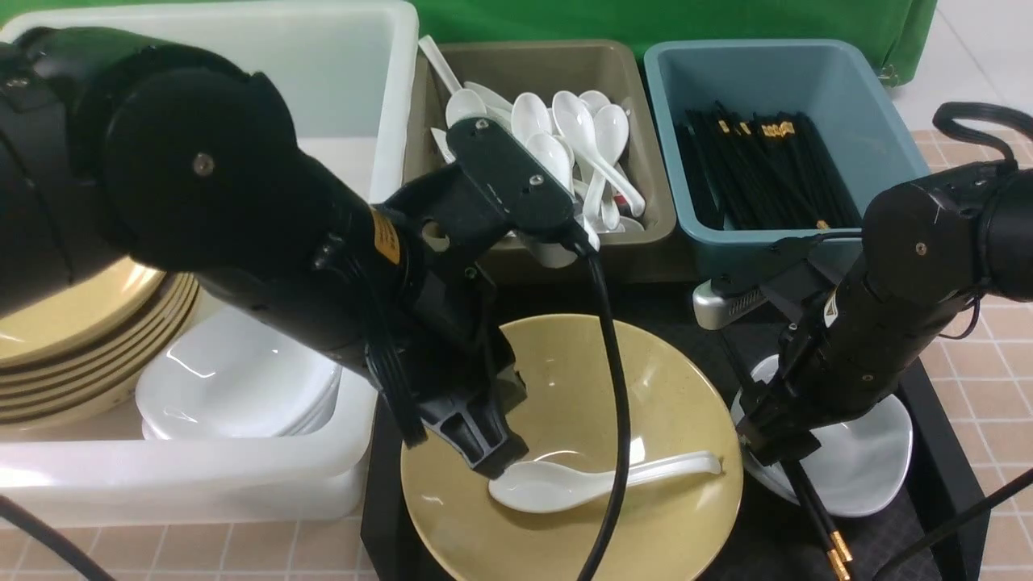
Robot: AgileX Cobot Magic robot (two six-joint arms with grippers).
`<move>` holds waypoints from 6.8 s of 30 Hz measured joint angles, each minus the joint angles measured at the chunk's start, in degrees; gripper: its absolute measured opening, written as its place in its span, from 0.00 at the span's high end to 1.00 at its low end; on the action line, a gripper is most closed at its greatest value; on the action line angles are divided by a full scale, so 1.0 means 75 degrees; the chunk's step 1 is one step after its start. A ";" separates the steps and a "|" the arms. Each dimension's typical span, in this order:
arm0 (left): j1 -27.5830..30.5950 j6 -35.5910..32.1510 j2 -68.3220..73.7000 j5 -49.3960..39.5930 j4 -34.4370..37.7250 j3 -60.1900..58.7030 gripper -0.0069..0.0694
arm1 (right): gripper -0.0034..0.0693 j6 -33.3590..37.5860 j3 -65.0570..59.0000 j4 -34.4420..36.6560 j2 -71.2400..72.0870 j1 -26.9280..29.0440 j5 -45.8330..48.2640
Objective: On brown table put chopsticks spoon bowls plates into blue grey white boxes.
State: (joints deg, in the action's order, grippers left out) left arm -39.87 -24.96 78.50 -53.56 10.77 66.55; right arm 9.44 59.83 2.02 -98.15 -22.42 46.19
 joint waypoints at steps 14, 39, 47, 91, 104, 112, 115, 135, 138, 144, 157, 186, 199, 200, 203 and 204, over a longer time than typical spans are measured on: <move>0.0000 0.0105 0.0015 0.0649 -0.0435 0.0000 0.90 | 0.74 -0.0045 0.0003 0.0003 -0.0002 0.0000 0.0210; 0.1345 -0.0764 0.2076 0.3975 0.1828 0.2635 0.90 | 0.74 -0.0711 0.4395 -0.0401 -0.0410 0.1227 -0.2104; 0.1345 -0.0764 0.2325 0.3341 0.1735 0.3209 0.90 | 0.74 -0.1466 0.6084 -0.0419 -0.2573 0.1716 -0.2206; 0.2078 0.0911 -0.4515 0.1315 0.0283 -0.3523 0.90 | 0.28 0.4980 0.3577 0.0415 -0.1519 -0.2715 0.3175; 0.2078 0.0866 -0.4508 0.1722 0.0310 -0.3523 0.90 | 0.69 0.4905 0.3596 0.0297 -0.2225 -0.2715 0.3131; 0.2543 0.1340 -0.4104 0.1899 -0.0295 -0.2848 0.90 | 0.68 0.4318 0.4847 -0.0399 -0.1630 -0.2517 0.3160; 0.3468 0.1532 -0.3230 0.1932 -0.0458 -0.2097 0.90 | 0.68 0.3896 0.6250 -0.0460 -0.1411 -0.2031 0.3063; 0.4496 -0.2813 0.0955 0.0026 0.3923 0.1789 0.90 | 0.31 -0.0257 0.7327 -0.0512 -0.3316 -0.0569 -0.1995; 0.4283 -0.2683 0.1227 -0.0147 0.3728 0.2021 0.90 | 0.14 -0.0256 0.7904 -0.0504 -0.3181 -0.0523 -0.0730; 0.3059 -0.1699 0.1727 -0.0469 0.2449 0.2399 0.85 | 0.09 0.0480 0.9037 -0.0467 -0.2763 -0.0523 0.2353; 0.1049 0.0151 0.3670 -0.0732 -0.0559 0.2890 0.26 | 0.35 0.0839 0.7129 -0.0341 -0.0599 -0.0691 0.3415; 0.1345 0.1113 0.2612 -0.1404 0.0053 0.2906 0.90 | 0.90 0.1407 0.5163 -0.0399 0.1925 -0.1710 0.3463; 0.7059 0.1504 -0.0859 -0.2299 0.1127 0.2906 0.90 | 0.90 0.2255 0.5743 -0.0392 0.1344 -0.4064 0.2672; 0.7695 0.1505 -0.0868 -0.2390 0.1246 0.2906 0.90 | 0.90 0.2344 0.6004 -0.0385 0.1129 -0.4216 0.2637; 0.9438 0.1505 -0.0833 -0.2413 0.1703 0.2790 0.90 | 0.90 0.2478 0.6597 -0.0365 0.0663 -0.4575 0.2590; 0.9785 0.1505 -0.0823 -0.2357 0.1770 0.2730 0.90 | 0.90 0.2517 0.6739 -0.0365 0.0559 -0.4642 0.2589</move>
State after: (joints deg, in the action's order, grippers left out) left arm 33.51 -13.67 72.33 -71.24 24.04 87.02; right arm 28.32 110.38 -0.72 -93.96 -57.23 65.61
